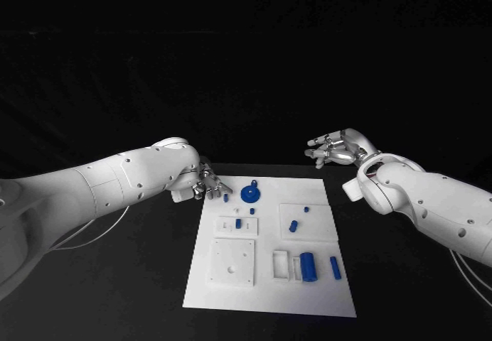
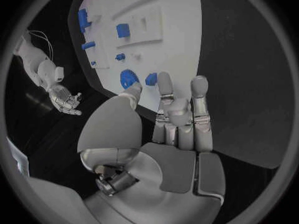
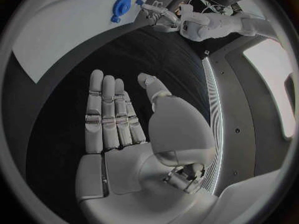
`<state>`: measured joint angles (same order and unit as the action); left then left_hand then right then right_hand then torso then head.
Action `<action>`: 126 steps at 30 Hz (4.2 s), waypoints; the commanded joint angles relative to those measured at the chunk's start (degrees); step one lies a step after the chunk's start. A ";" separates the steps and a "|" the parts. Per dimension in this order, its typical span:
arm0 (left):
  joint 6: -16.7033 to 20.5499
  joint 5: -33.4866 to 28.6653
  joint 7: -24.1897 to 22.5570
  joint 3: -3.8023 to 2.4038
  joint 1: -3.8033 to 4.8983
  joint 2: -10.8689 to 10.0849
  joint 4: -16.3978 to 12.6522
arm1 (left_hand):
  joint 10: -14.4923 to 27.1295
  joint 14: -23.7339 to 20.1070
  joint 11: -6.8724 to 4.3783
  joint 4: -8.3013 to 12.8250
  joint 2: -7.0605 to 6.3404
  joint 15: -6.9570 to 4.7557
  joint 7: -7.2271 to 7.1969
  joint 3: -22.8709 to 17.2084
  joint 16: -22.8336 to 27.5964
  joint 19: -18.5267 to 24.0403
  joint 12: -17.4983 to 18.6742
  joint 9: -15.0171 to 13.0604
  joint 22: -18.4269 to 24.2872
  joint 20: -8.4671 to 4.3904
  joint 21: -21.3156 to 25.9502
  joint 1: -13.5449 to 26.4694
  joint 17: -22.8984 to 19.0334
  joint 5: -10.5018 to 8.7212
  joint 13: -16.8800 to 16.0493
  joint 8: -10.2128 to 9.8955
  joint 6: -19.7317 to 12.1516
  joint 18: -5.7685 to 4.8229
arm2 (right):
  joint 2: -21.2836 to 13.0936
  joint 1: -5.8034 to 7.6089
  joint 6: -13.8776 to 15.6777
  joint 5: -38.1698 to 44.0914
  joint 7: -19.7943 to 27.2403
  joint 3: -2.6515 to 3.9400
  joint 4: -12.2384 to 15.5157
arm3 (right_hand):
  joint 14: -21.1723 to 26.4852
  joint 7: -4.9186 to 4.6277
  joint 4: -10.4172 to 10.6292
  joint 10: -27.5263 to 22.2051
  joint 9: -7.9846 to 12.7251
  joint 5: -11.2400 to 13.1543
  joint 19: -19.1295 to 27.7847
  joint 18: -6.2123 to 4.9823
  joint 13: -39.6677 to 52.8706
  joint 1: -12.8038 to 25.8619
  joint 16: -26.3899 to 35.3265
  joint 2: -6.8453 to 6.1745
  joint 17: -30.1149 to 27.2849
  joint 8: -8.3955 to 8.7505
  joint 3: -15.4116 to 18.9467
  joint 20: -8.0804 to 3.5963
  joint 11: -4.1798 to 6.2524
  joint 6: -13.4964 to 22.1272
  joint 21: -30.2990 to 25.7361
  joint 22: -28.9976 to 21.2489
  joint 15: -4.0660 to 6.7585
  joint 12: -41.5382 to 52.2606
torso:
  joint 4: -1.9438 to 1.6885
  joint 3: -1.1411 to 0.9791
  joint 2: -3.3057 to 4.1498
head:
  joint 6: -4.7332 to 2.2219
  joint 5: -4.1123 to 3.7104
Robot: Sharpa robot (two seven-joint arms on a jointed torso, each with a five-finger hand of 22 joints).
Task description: Assemble the parts on the task board
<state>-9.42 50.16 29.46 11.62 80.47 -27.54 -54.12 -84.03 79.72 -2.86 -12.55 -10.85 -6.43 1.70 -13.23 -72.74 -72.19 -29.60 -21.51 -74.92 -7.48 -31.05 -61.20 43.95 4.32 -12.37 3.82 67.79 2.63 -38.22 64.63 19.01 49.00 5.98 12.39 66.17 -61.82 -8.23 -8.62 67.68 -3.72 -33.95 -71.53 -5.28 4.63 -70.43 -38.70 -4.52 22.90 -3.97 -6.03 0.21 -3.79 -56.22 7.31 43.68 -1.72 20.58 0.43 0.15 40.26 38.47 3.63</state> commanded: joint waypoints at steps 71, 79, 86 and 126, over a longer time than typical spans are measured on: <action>5.55 -8.31 -2.02 -0.17 0.19 -4.11 -7.66 | -2.86 2.52 -1.19 21.62 10.38 0.21 -1.65 -6.54 -1.00 -0.83 -3.91 -16.66 -0.99 0.71 -1.64 -5.76 2.49 22.62 2.48 -0.06 4.01 0.34 | 0.45 -0.02 -1.37 0.52 0.29 0.03 -0.62 | 0.36 -0.04 -0.15 0.03 0.06 -0.31 0.42 -0.28 -0.12 0.21 0.13 0.35 -0.33 0.24 -0.02 0.13 0.09 0.18 0.46 -0.65 0.07 -0.67 | -0.15 -0.05 -0.06 | 0.31 0.02; 8.64 -10.94 -0.96 -0.25 0.78 -9.33 -16.37 | -2.87 2.61 -1.31 22.05 10.10 0.10 -1.78 -7.21 -1.00 -0.88 -4.29 -16.81 -1.04 0.59 -1.86 -5.23 2.84 24.71 2.73 -0.01 4.53 0.33 | 0.09 -0.02 -1.37 0.50 0.26 0.03 -0.72 | 0.36 -0.04 -0.15 0.03 0.06 -0.31 0.42 -0.28 -0.12 0.21 0.13 0.35 -0.33 0.24 -0.02 0.13 0.09 0.18 0.46 -0.65 0.07 -0.67 | -0.23 -0.08 -0.15 | 0.32 0.07; 9.81 -8.74 -0.35 -0.22 1.12 -13.68 -23.84 | -2.88 2.67 -1.41 22.45 9.88 0.05 -1.85 -7.56 -1.05 -0.88 -4.49 -16.98 -1.05 0.57 -2.09 -5.07 3.06 25.64 2.89 -0.01 4.92 0.38 | -0.12 -0.11 -1.36 0.46 0.24 0.02 -0.91 | 0.37 -0.04 -0.11 0.03 0.05 -0.40 0.42 -0.27 -0.10 0.24 0.10 0.36 -0.35 0.23 0.09 0.13 0.09 0.20 0.55 -0.88 0.07 -0.65 | -0.46 -0.23 -0.47 | 0.68 0.32; 12.33 5.77 -0.27 2.18 -0.90 -15.45 -30.26 | -2.88 2.74 -1.52 23.09 9.72 0.06 -1.95 -8.12 -1.06 -0.81 -4.60 -16.87 -1.01 0.82 -2.44 -4.80 3.21 26.49 3.23 -0.03 5.50 0.69 | -0.07 -1.02 -1.68 0.33 0.44 0.02 -1.01 | 0.40 -0.04 -0.16 0.01 0.06 -0.39 0.45 -0.27 -0.13 0.21 0.09 0.43 -0.39 0.24 0.16 0.14 0.08 0.20 0.69 -1.14 0.06 -0.68 | -0.38 -0.29 -0.37 | 1.95 0.73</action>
<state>1.59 55.03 29.41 13.82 79.66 -43.05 -84.18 -84.27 82.13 -3.10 5.02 -1.39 -6.30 2.23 -15.61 -73.84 -72.70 -33.82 -38.36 -74.94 -6.76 -33.26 -65.64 47.13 30.61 -9.18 3.60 70.30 2.64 -38.34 63.68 18.15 49.07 5.96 12.39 65.14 -61.82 -8.15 -8.61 67.68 -3.72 -34.17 -71.54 -5.25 4.59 -70.43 -38.71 -4.52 22.57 -3.97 -6.03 0.21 -3.79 -56.31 7.82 42.59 -1.72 20.08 0.03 -0.13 39.89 40.30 4.43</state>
